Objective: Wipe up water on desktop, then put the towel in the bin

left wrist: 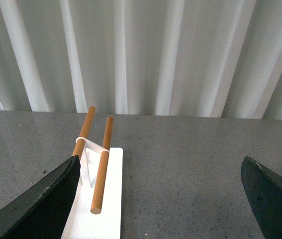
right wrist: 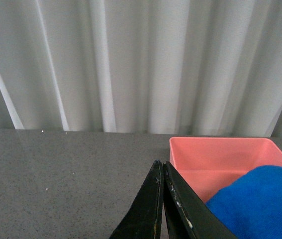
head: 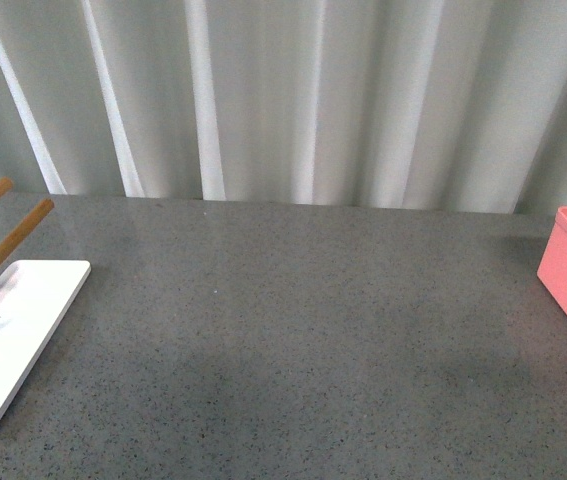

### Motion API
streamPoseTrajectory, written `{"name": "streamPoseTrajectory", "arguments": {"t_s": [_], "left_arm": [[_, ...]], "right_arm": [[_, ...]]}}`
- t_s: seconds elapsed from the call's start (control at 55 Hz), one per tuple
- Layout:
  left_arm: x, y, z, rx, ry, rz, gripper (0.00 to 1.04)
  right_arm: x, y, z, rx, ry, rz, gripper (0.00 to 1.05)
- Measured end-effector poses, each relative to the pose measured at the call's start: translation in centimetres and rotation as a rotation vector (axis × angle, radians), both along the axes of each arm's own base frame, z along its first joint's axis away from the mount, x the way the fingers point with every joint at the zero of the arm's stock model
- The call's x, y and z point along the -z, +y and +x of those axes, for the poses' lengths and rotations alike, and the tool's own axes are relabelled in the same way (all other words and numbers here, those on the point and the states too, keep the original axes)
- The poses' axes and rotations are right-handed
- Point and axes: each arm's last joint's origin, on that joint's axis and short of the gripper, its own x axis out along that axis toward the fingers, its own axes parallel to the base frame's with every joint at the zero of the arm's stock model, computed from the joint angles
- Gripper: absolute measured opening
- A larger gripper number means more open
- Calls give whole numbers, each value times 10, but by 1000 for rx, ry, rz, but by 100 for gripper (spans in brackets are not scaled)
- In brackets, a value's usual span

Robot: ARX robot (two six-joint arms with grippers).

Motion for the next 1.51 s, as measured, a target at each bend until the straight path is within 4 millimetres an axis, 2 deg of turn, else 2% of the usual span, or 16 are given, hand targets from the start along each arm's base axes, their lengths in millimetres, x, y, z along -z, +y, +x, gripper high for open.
{"name": "streamPoseTrajectory", "arguments": {"t_s": [0.218, 0.599, 1.417, 1.508], "left_arm": [[0, 0, 0, 1, 0, 0, 98], [0, 0, 0, 0, 0, 0, 98], [0, 0, 0, 0, 0, 0, 98], [0, 0, 0, 0, 0, 0, 98]], "right_arm": [[11, 13, -14, -3, 3, 0, 3], [21, 13, -29, 0, -6, 0, 3], [19, 13, -47, -1, -31, 2, 3], [24, 13, -54, -1, 6, 3, 3]]}}
